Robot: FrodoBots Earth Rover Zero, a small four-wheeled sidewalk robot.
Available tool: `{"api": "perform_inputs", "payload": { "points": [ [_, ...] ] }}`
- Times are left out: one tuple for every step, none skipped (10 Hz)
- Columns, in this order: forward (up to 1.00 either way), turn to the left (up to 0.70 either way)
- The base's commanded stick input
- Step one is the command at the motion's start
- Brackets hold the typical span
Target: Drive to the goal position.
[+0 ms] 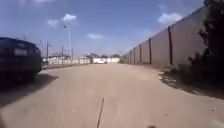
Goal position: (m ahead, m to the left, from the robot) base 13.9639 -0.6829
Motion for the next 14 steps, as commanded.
{"api": "perform_inputs", "payload": {
  "points": [
    [1.0,0.0],
    [1.0,0.0],
    [1.0,0.0],
    [1.0,0.0],
    [1.0,0.0],
    [1.0,0.0],
    [1.0,0.0],
    [1.0,0.0],
    [1.0,0.0],
    [1.0,0.0],
    [1.0,0.0],
    [1.0,0.0],
    [1.0,0.0],
    [1.0,0.0]
  ]
}}
